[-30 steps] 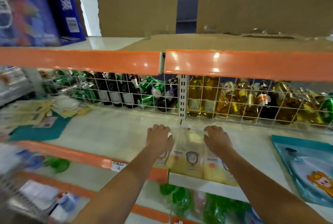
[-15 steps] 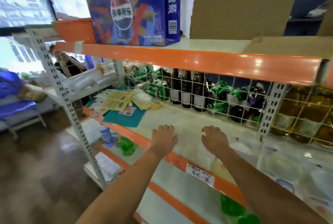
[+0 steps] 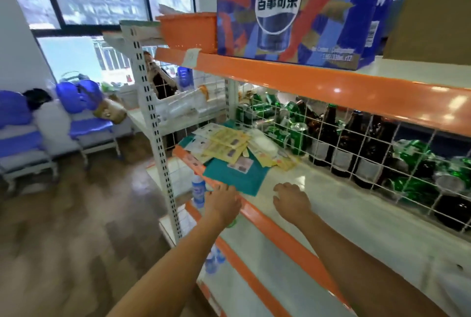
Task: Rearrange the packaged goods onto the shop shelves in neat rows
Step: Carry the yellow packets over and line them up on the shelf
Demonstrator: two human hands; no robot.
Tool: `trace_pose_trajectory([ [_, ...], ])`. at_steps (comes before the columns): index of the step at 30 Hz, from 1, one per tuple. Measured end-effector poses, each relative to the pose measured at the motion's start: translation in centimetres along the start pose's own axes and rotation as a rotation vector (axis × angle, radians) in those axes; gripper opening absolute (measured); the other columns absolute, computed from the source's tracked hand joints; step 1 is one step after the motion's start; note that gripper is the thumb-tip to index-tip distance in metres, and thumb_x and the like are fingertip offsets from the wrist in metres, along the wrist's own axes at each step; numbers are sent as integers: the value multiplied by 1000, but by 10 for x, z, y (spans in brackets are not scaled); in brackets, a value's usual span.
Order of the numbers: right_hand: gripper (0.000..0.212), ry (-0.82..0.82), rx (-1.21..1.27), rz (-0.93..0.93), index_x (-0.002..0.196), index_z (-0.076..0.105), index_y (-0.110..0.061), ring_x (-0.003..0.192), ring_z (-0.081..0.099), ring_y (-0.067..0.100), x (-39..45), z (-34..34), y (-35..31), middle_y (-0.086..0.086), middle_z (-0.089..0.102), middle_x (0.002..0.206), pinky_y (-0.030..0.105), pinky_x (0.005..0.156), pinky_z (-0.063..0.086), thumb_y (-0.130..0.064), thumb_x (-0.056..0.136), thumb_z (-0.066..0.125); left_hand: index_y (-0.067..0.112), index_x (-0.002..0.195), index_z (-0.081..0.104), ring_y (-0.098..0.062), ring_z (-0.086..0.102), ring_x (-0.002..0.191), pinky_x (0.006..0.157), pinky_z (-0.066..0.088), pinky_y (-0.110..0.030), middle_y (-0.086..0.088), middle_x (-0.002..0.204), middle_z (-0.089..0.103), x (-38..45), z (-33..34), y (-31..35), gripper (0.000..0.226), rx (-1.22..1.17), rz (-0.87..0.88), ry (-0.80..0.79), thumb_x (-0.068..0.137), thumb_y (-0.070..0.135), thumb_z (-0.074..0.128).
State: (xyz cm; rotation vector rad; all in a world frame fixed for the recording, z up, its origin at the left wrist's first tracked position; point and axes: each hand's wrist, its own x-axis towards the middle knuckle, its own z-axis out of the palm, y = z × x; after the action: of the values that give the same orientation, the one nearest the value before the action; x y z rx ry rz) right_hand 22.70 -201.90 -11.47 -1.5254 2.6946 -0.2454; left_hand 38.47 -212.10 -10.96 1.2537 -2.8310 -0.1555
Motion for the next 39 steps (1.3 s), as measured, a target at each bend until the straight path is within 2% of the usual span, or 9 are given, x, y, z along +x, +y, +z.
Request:
trace_pose_trajectory([
  [10, 28, 103, 1, -171, 116, 53, -12, 112, 50, 26, 148, -8, -74, 8, 55, 121, 37, 87, 43, -24, 97, 37, 16, 128, 46, -25, 48, 120, 98, 38, -41, -5, 129, 50, 102, -15, -81, 37, -7, -104, 107, 99, 35, 36],
  [15, 37, 101, -24, -227, 129, 48, -11, 121, 44, 26, 203, -6, -95, 9, 49, 132, 37, 96, 41, -27, 97, 39, 15, 119, 52, -28, 47, 118, 102, 33, -44, -7, 126, 53, 147, -12, -99, 34, -18, -132, 142, 97, 36, 38],
  [19, 44, 52, -32, -212, 137, 40, -11, 131, 34, 29, 229, -3, -116, 12, 33, 146, 41, 106, 35, -25, 95, 42, 12, 118, 51, -27, 44, 119, 99, 35, -43, -8, 128, 50, 175, -8, -111, 32, -75, -118, 153, 97, 29, 35],
  [24, 55, -43, -28, -104, 143, 30, -12, 142, 18, 34, 266, -3, -137, 16, 1, 158, 46, 115, 24, -22, 92, 48, 13, 122, 50, -27, 44, 122, 99, 36, -41, -9, 131, 50, 208, -11, -133, 36, -66, -53, 159, 96, 35, 39],
  [25, 57, -77, -24, -85, 144, 29, -12, 142, 19, 34, 274, -1, -141, 16, 3, 158, 47, 113, 23, -24, 92, 49, 13, 122, 50, -27, 44, 122, 99, 36, -40, -9, 131, 50, 214, -12, -137, 36, -65, -40, 155, 96, 35, 38],
  [27, 54, -113, -17, -58, 141, 32, -11, 135, 32, 34, 284, 6, -147, 18, 23, 152, 46, 108, 30, -26, 92, 49, 13, 122, 50, -27, 43, 123, 100, 35, -39, -10, 132, 50, 224, -13, -146, 34, -87, -9, 133, 98, 32, 36],
  [30, 42, -55, -34, -10, 131, 43, -9, 120, 47, 32, 291, 16, -155, 15, 49, 133, 42, 97, 39, -21, 90, 47, 15, 120, 50, -26, 43, 123, 100, 34, -38, -8, 130, 50, 236, -11, -162, 32, -126, 47, 116, 99, 33, 35],
  [35, 32, 31, -104, 13, 121, 49, -11, 110, 56, 28, 298, 23, -167, 10, 57, 123, 40, 90, 45, -17, 90, 46, 16, 121, 50, -25, 45, 122, 100, 36, -38, -7, 130, 50, 254, -11, -182, 33, -128, 147, 114, 100, 34, 31],
  [39, 30, 55, -114, 33, 122, 48, -13, 112, 56, 27, 300, 28, -171, 9, 57, 124, 39, 91, 45, -20, 94, 41, 14, 123, 47, -26, 44, 120, 99, 38, -37, -8, 130, 47, 259, -9, -186, 33, -148, 196, 124, 100, 32, 32],
])
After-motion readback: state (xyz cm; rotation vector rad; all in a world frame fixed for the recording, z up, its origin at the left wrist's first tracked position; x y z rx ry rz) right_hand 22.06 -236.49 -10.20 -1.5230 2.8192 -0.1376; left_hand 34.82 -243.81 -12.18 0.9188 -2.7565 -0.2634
